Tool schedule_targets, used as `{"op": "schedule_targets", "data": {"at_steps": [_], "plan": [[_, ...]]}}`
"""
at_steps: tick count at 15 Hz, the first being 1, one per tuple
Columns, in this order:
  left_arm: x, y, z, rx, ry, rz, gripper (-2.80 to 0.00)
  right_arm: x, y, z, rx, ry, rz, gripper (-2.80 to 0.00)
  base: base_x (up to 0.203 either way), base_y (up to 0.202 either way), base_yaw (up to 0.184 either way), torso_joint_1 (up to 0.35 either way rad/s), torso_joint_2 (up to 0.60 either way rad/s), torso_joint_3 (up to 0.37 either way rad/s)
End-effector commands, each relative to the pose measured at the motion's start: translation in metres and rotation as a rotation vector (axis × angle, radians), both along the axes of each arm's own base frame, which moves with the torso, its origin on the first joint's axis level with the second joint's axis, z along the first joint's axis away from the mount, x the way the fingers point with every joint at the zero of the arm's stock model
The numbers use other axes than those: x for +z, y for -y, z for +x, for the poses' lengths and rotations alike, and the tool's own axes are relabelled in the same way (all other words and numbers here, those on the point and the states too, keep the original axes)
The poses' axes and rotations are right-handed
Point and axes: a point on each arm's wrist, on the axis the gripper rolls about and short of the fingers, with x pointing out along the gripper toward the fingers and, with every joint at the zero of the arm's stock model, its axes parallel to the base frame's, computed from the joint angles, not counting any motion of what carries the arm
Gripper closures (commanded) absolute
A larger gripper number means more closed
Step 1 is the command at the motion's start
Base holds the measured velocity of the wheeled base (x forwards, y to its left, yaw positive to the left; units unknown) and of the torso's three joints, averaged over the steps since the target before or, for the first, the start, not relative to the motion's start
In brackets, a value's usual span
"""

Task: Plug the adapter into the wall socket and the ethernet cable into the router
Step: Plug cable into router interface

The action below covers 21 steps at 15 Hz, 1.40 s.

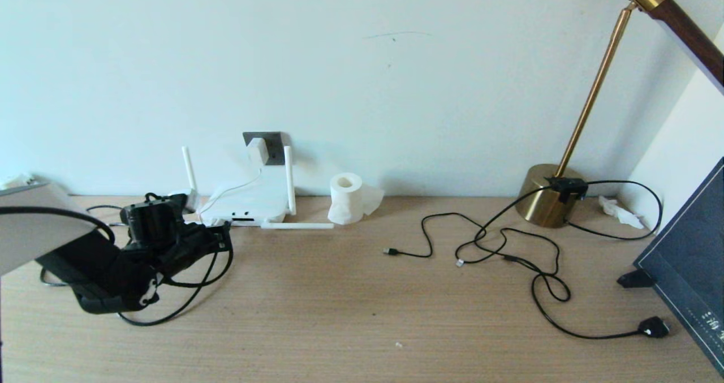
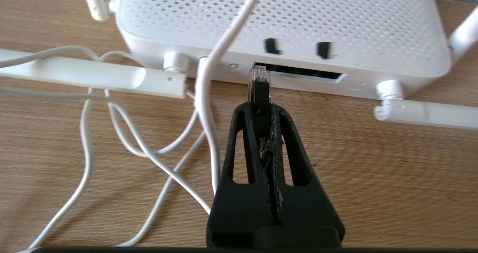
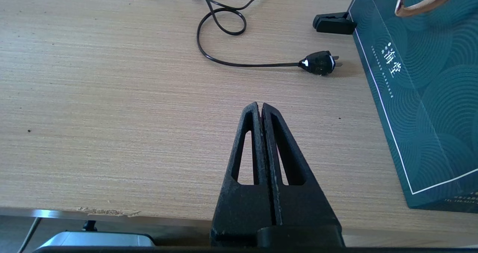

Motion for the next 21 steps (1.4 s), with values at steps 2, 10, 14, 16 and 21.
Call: {"op": "schedule_targets", "data": {"at_steps": [2,10,14,16,21], "plan": [[-0.0038,-0.0034,0.0010,0.008,-0.004,-0.001,0.00,-0.0001,0.0000,0.0001,0.000,-0.003,0.000,0.00,0.000,0.000,0.000,0.000,0.00,0.000],[-0.0067,-0.0030,0.0034,0.007,-0.007,-0.002,0.00,-0.0001,0.0000,0.0001,0.000,-0.003,0.000,0.00,0.000,0.000,0.000,0.000,0.00,0.000],[-0.0070,-0.0024,0.0032,0.005,-0.009,-0.002,0.00,-0.0001,0.0000,0.0001,0.000,-0.003,0.000,0.00,0.000,0.000,0.000,0.000,0.00,0.000],[-0.0070,-0.0011,0.0019,0.002,-0.012,-0.002,0.00,-0.0001,0.0000,0.0001,0.000,-0.003,0.000,0.00,0.000,0.000,0.000,0.000,0.00,0.000],[-0.0063,0.0021,-0.0017,-0.010,-0.014,0.011,0.00,-0.0001,0.0000,0.0001,0.000,-0.003,0.000,0.00,0.000,0.000,0.000,0.000,0.00,0.000]]}}
